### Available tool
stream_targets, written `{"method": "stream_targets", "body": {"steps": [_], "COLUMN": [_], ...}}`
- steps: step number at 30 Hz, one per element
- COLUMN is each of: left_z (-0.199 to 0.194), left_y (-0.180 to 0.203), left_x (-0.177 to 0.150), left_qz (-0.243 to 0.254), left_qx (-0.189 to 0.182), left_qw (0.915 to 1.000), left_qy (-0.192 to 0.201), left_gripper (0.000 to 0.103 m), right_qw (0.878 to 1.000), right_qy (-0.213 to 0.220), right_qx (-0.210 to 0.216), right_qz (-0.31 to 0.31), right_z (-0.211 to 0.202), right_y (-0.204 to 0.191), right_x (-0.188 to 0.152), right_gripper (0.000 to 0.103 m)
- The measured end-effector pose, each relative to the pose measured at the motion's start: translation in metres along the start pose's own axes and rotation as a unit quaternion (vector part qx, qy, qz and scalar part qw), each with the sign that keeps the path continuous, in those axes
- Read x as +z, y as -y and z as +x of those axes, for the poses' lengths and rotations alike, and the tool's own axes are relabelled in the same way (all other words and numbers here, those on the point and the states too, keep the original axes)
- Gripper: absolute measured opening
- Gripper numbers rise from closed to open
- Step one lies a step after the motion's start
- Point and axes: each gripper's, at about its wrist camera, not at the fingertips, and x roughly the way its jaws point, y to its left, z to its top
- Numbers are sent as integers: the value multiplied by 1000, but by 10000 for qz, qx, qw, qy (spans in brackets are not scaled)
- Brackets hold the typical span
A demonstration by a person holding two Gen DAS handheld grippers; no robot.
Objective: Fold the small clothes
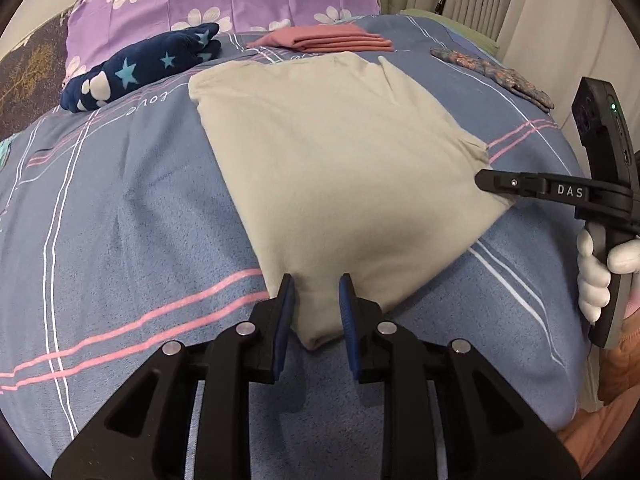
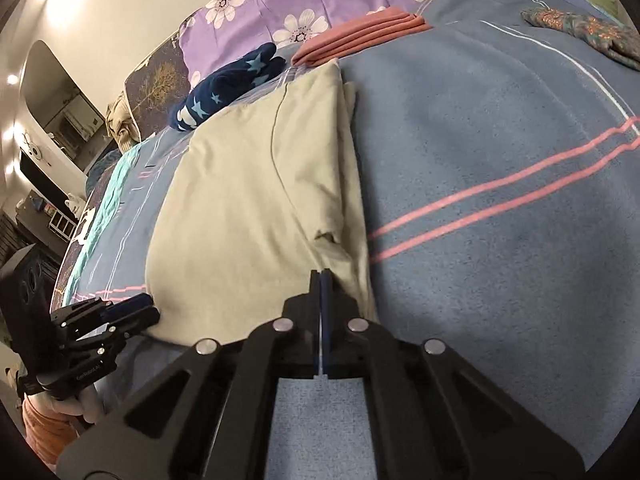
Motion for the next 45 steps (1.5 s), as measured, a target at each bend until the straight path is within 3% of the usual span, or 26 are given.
{"method": "stream_targets", "body": {"steps": [2, 5, 7, 8, 10, 12, 13, 16, 20, 24, 27, 31, 33, 34, 36, 37, 39, 42, 45], "left_z": [-2, -9, -12, -12, -4, 14, 29, 34, 30, 27, 40, 72, 89, 99, 103, 102, 101, 85, 61], "left_y": [2, 5, 7, 6, -3, -12, -21, -40, -49, -72, -107, -142, -149, -152, -154, -156, -163, -173, -151], "left_x": [4, 16, 29, 36, 49, 52, 48, 39, 44, 71, 98, 131, 147, 157, 170, 177, 182, 176, 165], "left_qz": [-13, 20, 124, 161, 110, 45, -122, -702, -881, -875, -1436, -1872, -1961, -1929, -1782, -1648, -1635, -2009, -1783], "left_qx": [11, -228, -151, -58, 77, 305, 341, -172, -495, -331, -740, -944, -901, -795, -455, 60, 692, 191, -488], "left_qw": [10000, 9996, 9992, 9988, 9982, 9989, 9991, 9970, 9948, 9951, 9861, 9773, 9761, 9777, 9820, 9845, 9820, 9761, 9782], "left_qy": [-37, 152, 347, 453, 593, 364, 204, 293, 154, 326, 378, 295, 267, 256, 430, 595, 641, 806, 942], "left_gripper": [25, 26, 26, 35, 42, 42, 48, 51, 50, 50, 50, 50, 25, 13, 10, 0, 0, 0, 0], "right_qw": [9998, 9980, 9962, 9959, 9964, 9978, 9980, 9990, 9985, 9954, 9936, 9919, 9934, 9946, 9961, 9962, 9961, 9954, 9954], "right_qy": [106, 301, 375, 377, 293, 73, -49, 60, -134, 95, 146, -92, -274, -287, -177, -172, -146, -100, -94], "right_qx": [-12, 55, 138, 134, 99, -161, -298, -42, -125, -48, 138, 366, 18, 94, 324, 339, 311, 247, 261], "right_qz": [-182, -549, -770, -808, -786, -637, -548, -445, -524, -951, -1109, -1214, -1116, -989, -802, -781, -809, -922, -917], "right_z": [-4, -7, 1, 1, 12, 32, 43, 44, 35, 20, 23, 43, 62, 68, 68, 67, 66, 65, 65], "right_y": [-9, -26, -36, -37, -37, -27, -20, -4, -10, -25, -33, -44, -36, -31, -23, -22, -22, -26, -25], "right_x": [8, 27, 46, 50, 60, 63, 62, 53, 62, 82, 97, 92, 83, 81, 79, 79, 77, 76, 76], "right_gripper": [6, 7, 7, 8, 10, 9, 5, 1, 4, 12, 12, 12, 11, 11, 10, 10, 10, 10, 10]}}
